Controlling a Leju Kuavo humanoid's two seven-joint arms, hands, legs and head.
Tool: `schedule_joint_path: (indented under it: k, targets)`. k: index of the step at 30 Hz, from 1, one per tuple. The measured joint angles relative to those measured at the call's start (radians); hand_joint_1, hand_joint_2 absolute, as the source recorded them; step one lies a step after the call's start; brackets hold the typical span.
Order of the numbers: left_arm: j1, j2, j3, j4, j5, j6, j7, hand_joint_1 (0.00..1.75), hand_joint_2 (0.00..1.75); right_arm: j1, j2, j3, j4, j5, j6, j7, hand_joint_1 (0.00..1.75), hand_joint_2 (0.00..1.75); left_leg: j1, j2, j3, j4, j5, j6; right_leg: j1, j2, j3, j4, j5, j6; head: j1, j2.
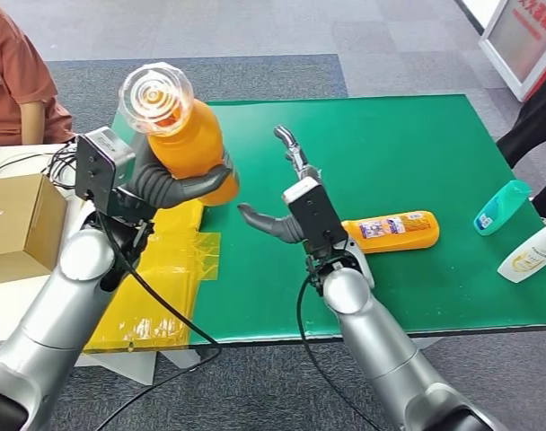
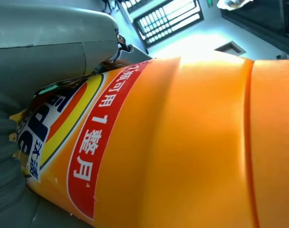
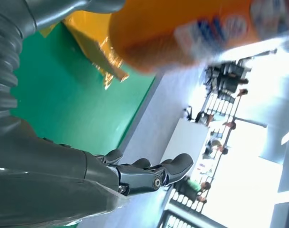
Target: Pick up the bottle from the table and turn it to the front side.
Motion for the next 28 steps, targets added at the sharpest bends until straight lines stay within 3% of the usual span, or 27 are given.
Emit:
schedule_joint_path:
  k: [4, 12, 19, 28]
  targets:
    - [0.0, 0.029, 0.012, 0.007, -0.094, -0.009, 0.029, 1.75, 1.75, 0.013, -0.007, -0.043, 0.001, 0.004, -0.011, 0.001, 0.0, 1.75, 0.0, 0.0, 0.0, 0.0, 0.0, 0.0, 0.0, 0.0, 0.0, 0.0, 0.0, 0.0, 0.0, 0.0]
    - [0.004, 0.122, 0.006, 0.078, -0.482, -0.063, 0.123, 1.75, 1.75, 0.084, -0.015, -0.167, -0.049, 0.027, -0.006, 0.015, 0.0, 1.75, 0.0, 0.0, 0.0, 0.0, 0.0, 0.0, 0.0, 0.0, 0.0, 0.0, 0.0, 0.0, 0.0, 0.0]
    - [0.047, 0.162, 0.004, 0.169, -0.536, -0.091, 0.136, 1.75, 1.75, 0.12, -0.015, -0.21, -0.083, 0.029, 0.012, 0.016, 0.0, 1.75, 0.0, 0.0, 0.0, 0.0, 0.0, 0.0, 0.0, 0.0, 0.0, 0.0, 0.0, 0.0, 0.0, 0.0]
    - [0.096, 0.173, -0.009, 0.269, -0.676, -0.068, 0.169, 1.75, 1.75, 0.128, -0.014, -0.216, -0.118, 0.025, 0.027, 0.008, 0.0, 1.75, 0.0, 0.0, 0.0, 0.0, 0.0, 0.0, 0.0, 0.0, 0.0, 0.0, 0.0, 0.0, 0.0, 0.0]
